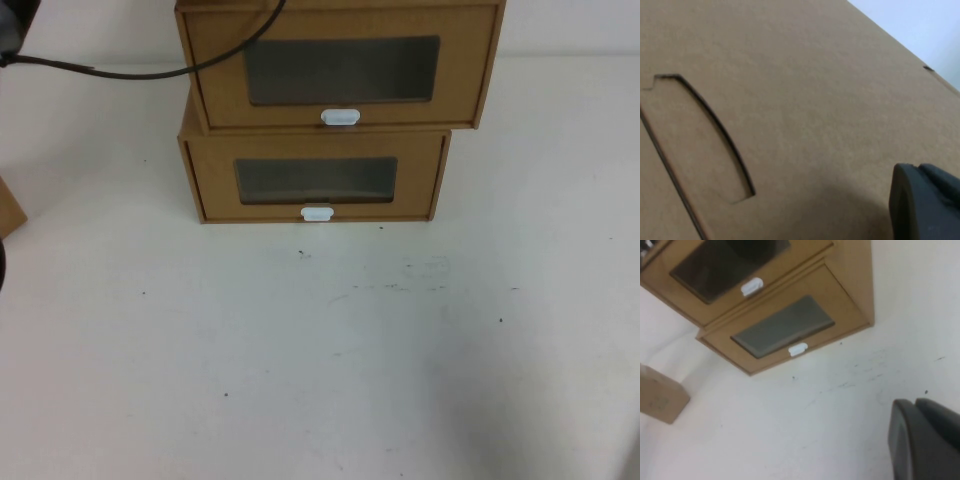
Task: Open the shoe box
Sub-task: 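Pull the top drawer of the cardboard box fully open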
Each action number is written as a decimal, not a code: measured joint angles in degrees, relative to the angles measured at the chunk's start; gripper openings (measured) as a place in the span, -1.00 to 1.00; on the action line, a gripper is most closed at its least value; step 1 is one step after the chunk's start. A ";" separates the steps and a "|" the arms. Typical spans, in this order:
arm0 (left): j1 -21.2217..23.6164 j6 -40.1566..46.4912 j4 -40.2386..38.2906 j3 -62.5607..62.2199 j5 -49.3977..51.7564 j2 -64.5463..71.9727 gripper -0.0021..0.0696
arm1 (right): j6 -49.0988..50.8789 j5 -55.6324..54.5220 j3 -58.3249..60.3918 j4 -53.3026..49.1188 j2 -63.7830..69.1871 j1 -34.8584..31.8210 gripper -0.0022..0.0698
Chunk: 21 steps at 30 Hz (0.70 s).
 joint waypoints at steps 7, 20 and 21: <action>0.00 0.00 -0.22 0.00 0.00 0.10 -0.96 | -18.46 2.00 -1.86 22.04 16.90 0.22 -0.99; 0.00 0.00 -0.35 0.00 0.00 0.10 -0.96 | -29.36 -3.44 -14.83 32.43 40.48 19.96 -0.99; 0.00 0.00 -0.35 0.00 0.00 0.10 -0.96 | -29.36 -4.28 -16.87 32.52 42.26 21.73 -0.99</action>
